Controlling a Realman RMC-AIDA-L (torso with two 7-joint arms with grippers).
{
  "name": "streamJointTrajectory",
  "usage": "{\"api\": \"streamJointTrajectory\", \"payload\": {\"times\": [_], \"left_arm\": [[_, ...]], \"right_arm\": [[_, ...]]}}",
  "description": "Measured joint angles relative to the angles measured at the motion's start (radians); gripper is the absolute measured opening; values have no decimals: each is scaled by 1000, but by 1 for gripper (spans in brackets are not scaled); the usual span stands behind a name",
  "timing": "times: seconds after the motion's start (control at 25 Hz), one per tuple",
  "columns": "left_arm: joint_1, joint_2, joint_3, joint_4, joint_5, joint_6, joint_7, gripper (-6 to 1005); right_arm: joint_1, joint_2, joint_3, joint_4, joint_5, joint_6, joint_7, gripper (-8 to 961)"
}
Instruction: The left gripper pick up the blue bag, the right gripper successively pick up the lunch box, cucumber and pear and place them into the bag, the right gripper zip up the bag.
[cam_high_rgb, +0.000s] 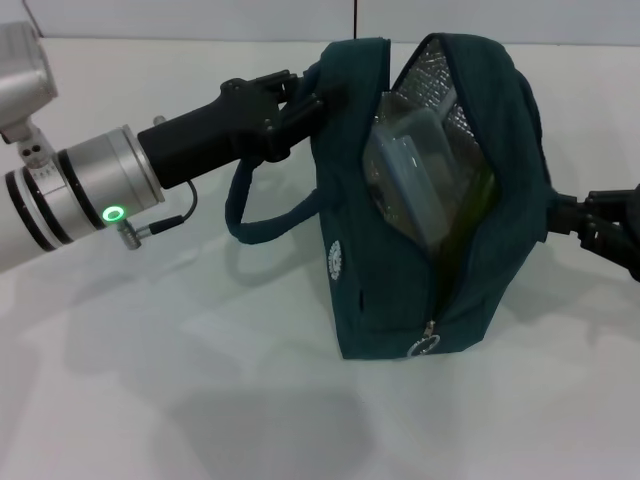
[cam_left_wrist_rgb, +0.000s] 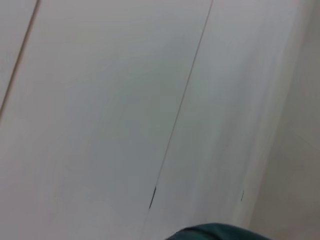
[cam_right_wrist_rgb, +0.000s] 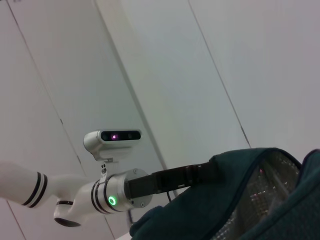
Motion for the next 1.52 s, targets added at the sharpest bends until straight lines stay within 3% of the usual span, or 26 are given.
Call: {"api": "streamJointTrajectory", "payload": {"times": [0.16,0.24,0.32,0.44,0.64,0.84,0.92,1.04,1.12,1.2,1.4,1.52], "left_arm": [[6,-1,0,35,-2,-2,34,262],[7,-1,0,51,-1,-3,50,454],[6,-2,0,61,2,-3,58,485],[8,-2,0,86,6,-9,66,531],[17,-2,0,105,7,-9,86,609],[21,-3,0,112,8,-7,93,770],[22,-3,0,113,8,-4,93,806],[24,-3,0,113,8,-3,93,805],[26,-3,0,115,8,-2,96,804],[28,-2,0,123,10,-1,104,804],[32,-1,0,131,13,1,114,803],[32,-1,0,131,17,1,115,802]], "right_arm": [[-9,-13,5,-4,4,-35,-2,77],[-13,-19,6,-8,5,-53,-7,90],[-20,-23,7,-21,6,-73,-9,104],[-39,-22,10,-50,7,-89,-13,313],[-74,-5,58,-79,33,-91,-25,499],[-90,19,155,-77,55,-110,-61,580],[-89,10,114,-80,30,-150,-63,593],[-74,-15,-31,-83,-34,-195,-62,584],[-62,-18,-118,-83,-72,-189,-58,578],[-52,-2,-177,-84,-112,-148,-55,572],[-31,43,-209,-76,-180,-15,-41,543],[-2,50,-251,-43,-179,70,-22,519]]}}
